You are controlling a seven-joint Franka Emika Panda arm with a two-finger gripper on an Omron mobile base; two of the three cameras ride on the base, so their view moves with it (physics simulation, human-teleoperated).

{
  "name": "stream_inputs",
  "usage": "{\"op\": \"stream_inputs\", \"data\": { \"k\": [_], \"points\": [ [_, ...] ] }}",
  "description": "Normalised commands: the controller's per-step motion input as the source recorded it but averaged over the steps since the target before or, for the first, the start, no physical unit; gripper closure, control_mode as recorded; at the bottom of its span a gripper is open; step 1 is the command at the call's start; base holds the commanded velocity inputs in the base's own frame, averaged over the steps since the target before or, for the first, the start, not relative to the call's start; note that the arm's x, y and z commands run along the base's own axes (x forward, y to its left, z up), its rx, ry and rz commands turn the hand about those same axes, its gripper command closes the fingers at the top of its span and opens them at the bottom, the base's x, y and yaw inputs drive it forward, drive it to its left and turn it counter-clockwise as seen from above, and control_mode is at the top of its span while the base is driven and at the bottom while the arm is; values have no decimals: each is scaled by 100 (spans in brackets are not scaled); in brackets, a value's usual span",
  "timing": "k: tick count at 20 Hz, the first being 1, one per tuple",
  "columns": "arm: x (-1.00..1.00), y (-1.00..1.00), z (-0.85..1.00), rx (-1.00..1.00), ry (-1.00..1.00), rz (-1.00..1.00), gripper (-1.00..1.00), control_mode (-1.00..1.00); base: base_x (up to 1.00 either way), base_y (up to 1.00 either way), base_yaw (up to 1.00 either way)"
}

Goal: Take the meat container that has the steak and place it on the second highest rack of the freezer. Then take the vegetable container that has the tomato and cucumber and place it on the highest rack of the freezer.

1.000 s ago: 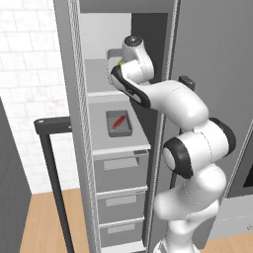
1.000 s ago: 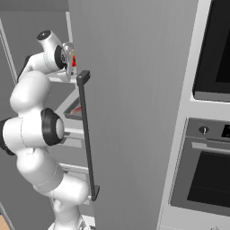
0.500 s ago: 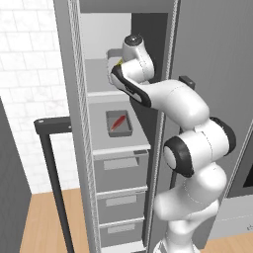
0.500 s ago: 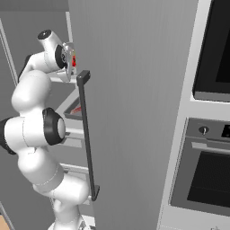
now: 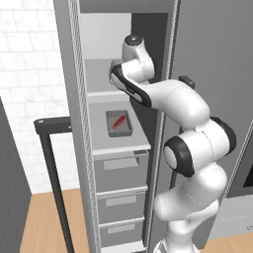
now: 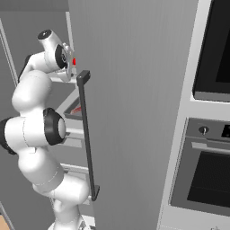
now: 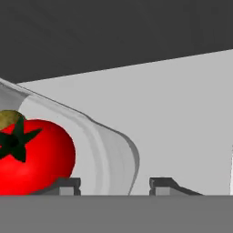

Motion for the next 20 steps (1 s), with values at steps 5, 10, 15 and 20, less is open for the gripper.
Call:
{"op": "stream_inputs", "data": {
  "k": [5,10,15,20],
  "points": [
    [0,0,0,0,0,0,-100,-100,0,0,0],
    [-22,0,7,0,-20,-1,-100,-100,0,0,0],
    [-87,0,9,0,-32,-4,-100,-100,0,0,0],
    [-99,-8,25,1,-18,-10,-100,-100,0,0,0]
  ]
}}
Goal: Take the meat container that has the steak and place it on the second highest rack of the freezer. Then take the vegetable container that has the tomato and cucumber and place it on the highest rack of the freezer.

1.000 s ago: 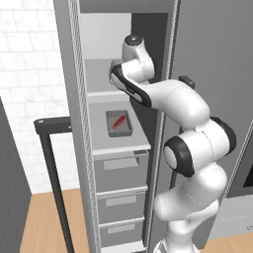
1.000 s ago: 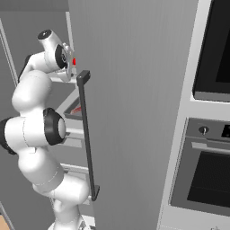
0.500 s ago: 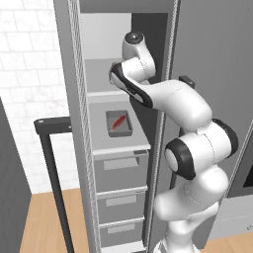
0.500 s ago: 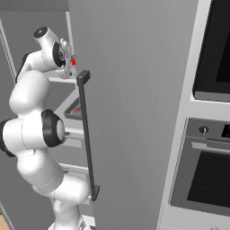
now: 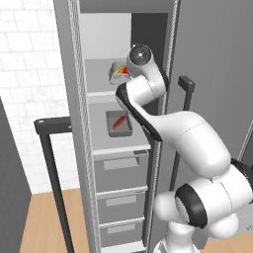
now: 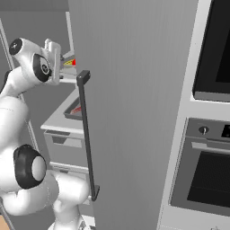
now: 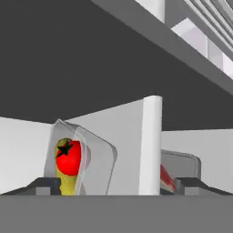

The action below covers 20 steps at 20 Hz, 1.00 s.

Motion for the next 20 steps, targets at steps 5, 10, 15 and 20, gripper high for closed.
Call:
{"op": "stream_inputs", "data": {
  "k": [5,10,15,20],
  "points": [
    [-100,-4,51,10,-7,-12,-100,-100,0,0,0],
    [-100,-10,41,10,-1,-9,-100,-100,0,0,0],
    [-100,-19,26,14,11,-2,-100,-100,0,0,0],
    [-100,-30,-8,13,13,0,-100,-100,0,0,0]
  ]
}}
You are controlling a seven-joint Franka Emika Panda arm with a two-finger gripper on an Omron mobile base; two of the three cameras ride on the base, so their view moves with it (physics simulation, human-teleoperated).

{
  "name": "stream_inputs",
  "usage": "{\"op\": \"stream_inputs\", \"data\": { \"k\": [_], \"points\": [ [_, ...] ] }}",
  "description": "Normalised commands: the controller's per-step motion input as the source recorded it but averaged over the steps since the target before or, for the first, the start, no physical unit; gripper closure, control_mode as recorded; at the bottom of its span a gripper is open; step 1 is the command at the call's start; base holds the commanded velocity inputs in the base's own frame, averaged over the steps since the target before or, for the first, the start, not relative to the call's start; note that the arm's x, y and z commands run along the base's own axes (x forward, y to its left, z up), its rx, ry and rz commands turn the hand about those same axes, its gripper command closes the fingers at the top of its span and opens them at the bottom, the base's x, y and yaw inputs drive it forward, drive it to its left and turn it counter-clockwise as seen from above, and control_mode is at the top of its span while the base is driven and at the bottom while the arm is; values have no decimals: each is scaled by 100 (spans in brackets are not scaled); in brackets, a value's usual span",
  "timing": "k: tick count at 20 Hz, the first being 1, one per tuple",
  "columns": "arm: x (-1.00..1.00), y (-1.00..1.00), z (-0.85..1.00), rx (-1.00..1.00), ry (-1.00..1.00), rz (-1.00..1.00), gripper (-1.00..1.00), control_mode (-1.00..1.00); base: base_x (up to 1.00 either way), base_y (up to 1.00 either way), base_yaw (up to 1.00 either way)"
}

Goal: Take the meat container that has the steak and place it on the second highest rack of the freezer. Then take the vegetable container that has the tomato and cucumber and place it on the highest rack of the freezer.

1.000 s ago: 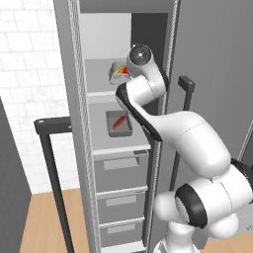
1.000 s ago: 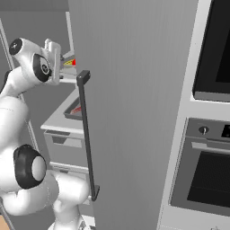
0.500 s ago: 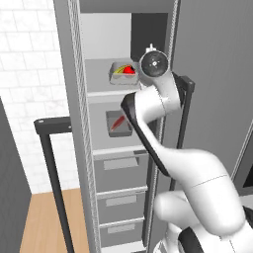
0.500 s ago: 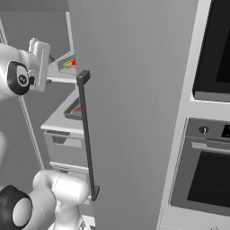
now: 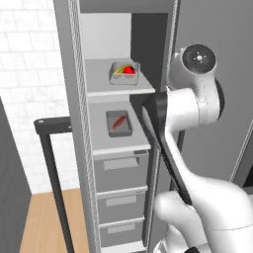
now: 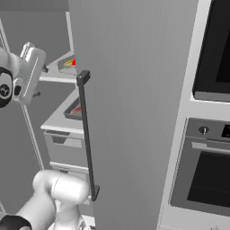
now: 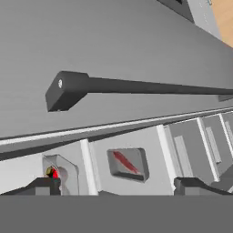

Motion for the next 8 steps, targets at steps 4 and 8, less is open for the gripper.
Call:
{"op": "stream_inputs", "data": {
  "k": [4,8],
  "points": [
    [-100,-2,-63,0,7,-3,-100,-100,0,0,0],
    [-55,-25,-74,4,12,-8,-100,-100,0,0,0]
  ]
}}
